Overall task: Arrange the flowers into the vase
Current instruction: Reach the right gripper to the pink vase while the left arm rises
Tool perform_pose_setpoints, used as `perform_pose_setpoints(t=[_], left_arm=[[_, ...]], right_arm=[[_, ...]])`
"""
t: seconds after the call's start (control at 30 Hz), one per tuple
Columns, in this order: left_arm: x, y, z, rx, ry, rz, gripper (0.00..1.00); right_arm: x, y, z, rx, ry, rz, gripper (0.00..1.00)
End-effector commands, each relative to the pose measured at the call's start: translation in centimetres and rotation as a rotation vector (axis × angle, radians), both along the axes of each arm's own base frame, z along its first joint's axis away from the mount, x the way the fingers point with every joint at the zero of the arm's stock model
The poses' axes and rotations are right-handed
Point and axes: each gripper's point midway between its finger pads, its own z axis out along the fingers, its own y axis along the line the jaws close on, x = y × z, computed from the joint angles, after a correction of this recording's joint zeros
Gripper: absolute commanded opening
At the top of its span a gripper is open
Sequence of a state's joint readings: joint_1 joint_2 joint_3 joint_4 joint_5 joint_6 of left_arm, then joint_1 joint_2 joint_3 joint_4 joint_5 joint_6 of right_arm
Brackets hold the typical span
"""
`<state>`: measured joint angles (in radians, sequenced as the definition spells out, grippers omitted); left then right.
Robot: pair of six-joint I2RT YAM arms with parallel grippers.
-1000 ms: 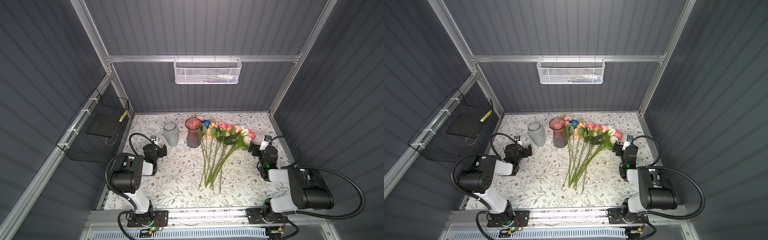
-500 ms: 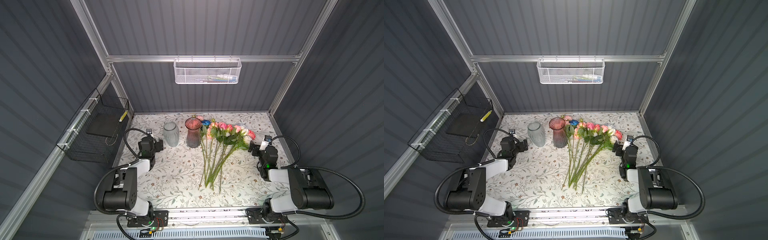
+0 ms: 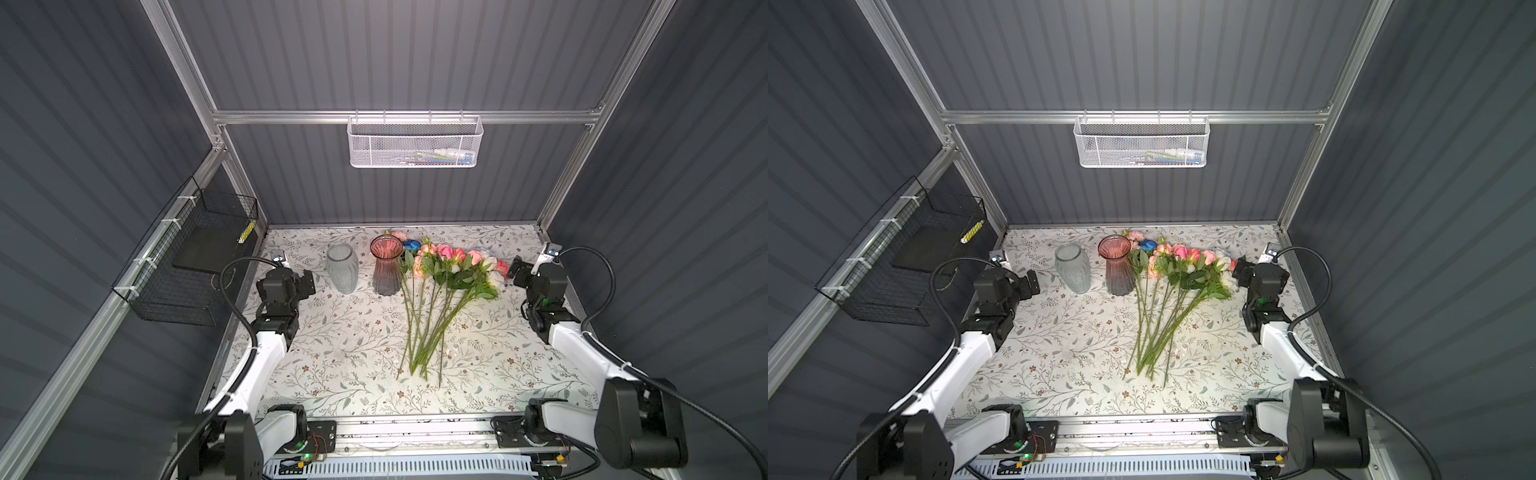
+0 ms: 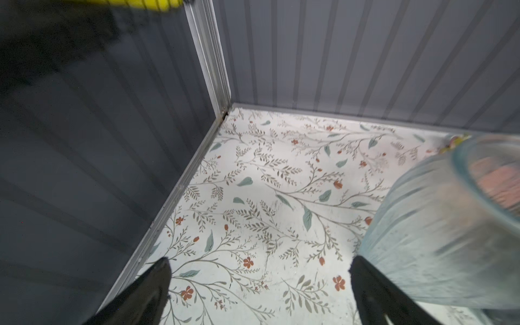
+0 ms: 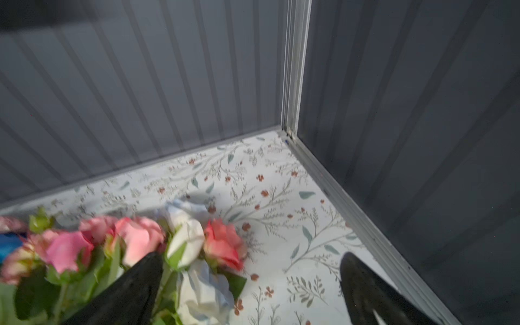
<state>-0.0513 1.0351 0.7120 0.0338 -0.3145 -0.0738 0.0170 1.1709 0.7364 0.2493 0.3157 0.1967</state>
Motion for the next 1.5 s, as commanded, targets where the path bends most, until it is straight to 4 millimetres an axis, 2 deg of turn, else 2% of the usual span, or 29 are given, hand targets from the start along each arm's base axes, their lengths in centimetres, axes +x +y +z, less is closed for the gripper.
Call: perform_pose_setpoints(t=[0.0, 0.03, 0.07, 0.1, 0.13, 0.2, 0.23, 0.27, 0.33, 0.4, 0.5, 0.7, 0.83, 0.97, 1.1, 1.23, 1.47], left_arm=[[-2.1, -1.4, 3.8, -0.111, -0.038, -0.051, 1.0], [-2.7, -1.5, 5.3, -0.143, -0.058, -0.049, 0.99], [-3.4, -1.1, 6.5, -0.19, -0.064, -0.008, 1.0], [-3.9, -0.8, 7.7, -0.229, -0.066, 0.021, 1.0], [-4.2, -1.2, 9.1, -0.259, -0.069, 0.008, 1.0], [-4.8, -2.8, 11.1, -0.311, -0.051, -0.075, 1.0], [-5.6, -3.0, 11.6, -0.34, -0.038, -0.074, 1.0], [-6.1, -2.9, 11.7, -0.398, -0.058, -0.047, 1.0], [-7.3, -1.9, 10.6, -0.537, -0.1, 0.064, 1.0], [-7.3, -3.2, 11.1, -0.517, -0.145, -0.048, 0.99], [-7.6, -3.9, 10.5, -0.54, -0.086, -0.067, 0.97], [-7.3, -8.7, 8.2, -0.629, 0.131, -0.283, 0.9], [-7.8, -9.4, 7.0, -0.646, 0.165, -0.322, 0.9], [-8.6, -9.6, 7.3, -0.608, 0.158, -0.358, 0.91], [-9.1, -9.9, 7.1, -0.609, 0.163, -0.383, 0.91], [-9.3, -10.3, 6.2, -0.637, 0.181, -0.394, 0.91], [-9.6, -10.5, 6.2, -0.624, 0.179, -0.405, 0.92]], right_arm=[[-2.7, 2.0, 0.6, 0.175, 0.154, 0.052, 0.99], [-2.5, 3.7, 1.9, 0.259, 0.121, 0.136, 0.99], [-2.6, 4.6, 2.8, 0.369, 0.09, 0.158, 0.99], [-2.7, 5.0, 2.9, 0.452, 0.065, 0.157, 0.99], [-2.4, 6.0, 3.2, 0.503, 0.022, 0.232, 0.99], [-1.8, 6.9, 3.1, 0.577, 0.06, 0.28, 0.75], [-1.2, 7.6, 2.8, 0.596, 0.127, 0.301, 0.66], [-0.5, 8.5, 2.1, 0.615, 0.206, 0.321, 0.63], [0.7, 10.4, 1.7, 0.624, 0.325, 0.347, 0.54], [1.5, 13.1, 1.2, 0.591, 0.426, 0.378, 0.51], [2.8, 17.2, 0.8, 0.538, 0.506, 0.416, 0.52], [4.7, 24.3, 0.6, 0.508, 0.573, 0.501, 0.53], [5.2, 28.6, 0.1, 0.492, 0.615, 0.541, 0.54], [5.6, 32.2, 0.1, 0.451, 0.642, 0.571, 0.55], [5.9, 34.7, 0.1, 0.439, 0.65, 0.595, 0.56], [6.3, 36.2, -0.8, 0.43, 0.681, 0.597, 0.55], [6.4, 37.0, -1.8, 0.401, 0.709, 0.584, 0.54]])
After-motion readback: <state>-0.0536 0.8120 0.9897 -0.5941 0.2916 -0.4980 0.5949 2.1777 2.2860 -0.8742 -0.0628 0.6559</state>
